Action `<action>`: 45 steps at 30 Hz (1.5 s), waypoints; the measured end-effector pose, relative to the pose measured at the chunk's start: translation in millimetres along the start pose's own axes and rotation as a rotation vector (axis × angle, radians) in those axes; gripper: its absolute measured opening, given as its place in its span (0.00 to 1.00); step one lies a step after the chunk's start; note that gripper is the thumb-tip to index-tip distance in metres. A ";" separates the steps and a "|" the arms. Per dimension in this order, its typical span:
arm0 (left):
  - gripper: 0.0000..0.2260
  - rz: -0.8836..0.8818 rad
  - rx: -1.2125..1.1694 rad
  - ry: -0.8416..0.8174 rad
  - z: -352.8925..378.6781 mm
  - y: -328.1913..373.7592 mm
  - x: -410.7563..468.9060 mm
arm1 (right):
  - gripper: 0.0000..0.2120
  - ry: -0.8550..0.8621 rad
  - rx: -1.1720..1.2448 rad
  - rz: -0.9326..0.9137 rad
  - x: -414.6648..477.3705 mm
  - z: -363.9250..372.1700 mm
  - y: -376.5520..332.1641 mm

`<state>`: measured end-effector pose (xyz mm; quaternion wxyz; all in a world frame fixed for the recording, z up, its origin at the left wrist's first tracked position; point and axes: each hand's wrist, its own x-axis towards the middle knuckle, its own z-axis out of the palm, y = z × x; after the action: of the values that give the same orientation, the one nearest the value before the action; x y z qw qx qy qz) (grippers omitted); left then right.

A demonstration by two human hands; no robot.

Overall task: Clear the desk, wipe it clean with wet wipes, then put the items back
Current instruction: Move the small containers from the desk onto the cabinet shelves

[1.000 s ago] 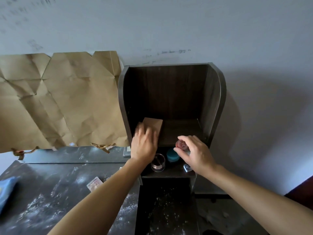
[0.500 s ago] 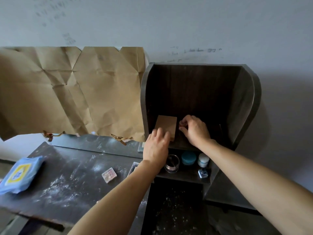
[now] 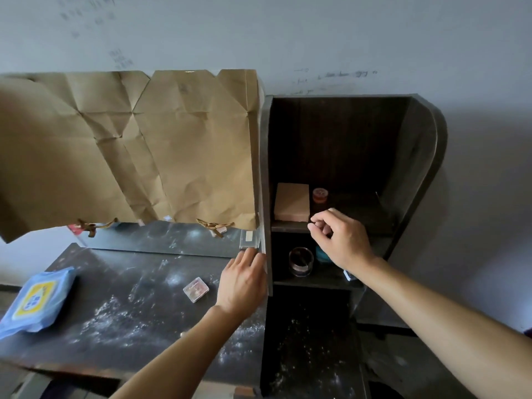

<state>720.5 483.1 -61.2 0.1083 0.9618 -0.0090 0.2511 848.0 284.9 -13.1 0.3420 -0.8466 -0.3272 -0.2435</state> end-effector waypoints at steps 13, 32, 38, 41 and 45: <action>0.02 -0.369 0.031 -0.357 -57.7 -160.6 -166.5 | 0.06 -0.553 -0.036 0.208 -100.4 160.3 -138.3; 0.15 -0.605 -0.049 -0.804 50.4 -248.1 -86.4 | 0.38 -0.717 -0.343 0.847 -53.4 312.0 -63.6; 0.24 -0.570 -0.018 -0.823 114.7 -255.3 -54.5 | 0.53 -0.820 -0.441 0.857 -52.0 336.1 -51.2; 0.27 -0.511 0.028 -0.805 134.4 -256.4 -51.6 | 0.54 -0.815 -0.459 0.850 -53.4 340.9 -46.9; 0.24 -0.446 0.116 -0.774 142.8 -256.0 -49.4 | 0.50 -0.799 -0.459 0.890 -54.7 344.0 -43.1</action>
<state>764.4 700.9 -258.8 0.0942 0.9678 0.1730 -0.1565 845.3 541.6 -252.6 0.0719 -0.9787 0.0138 0.1920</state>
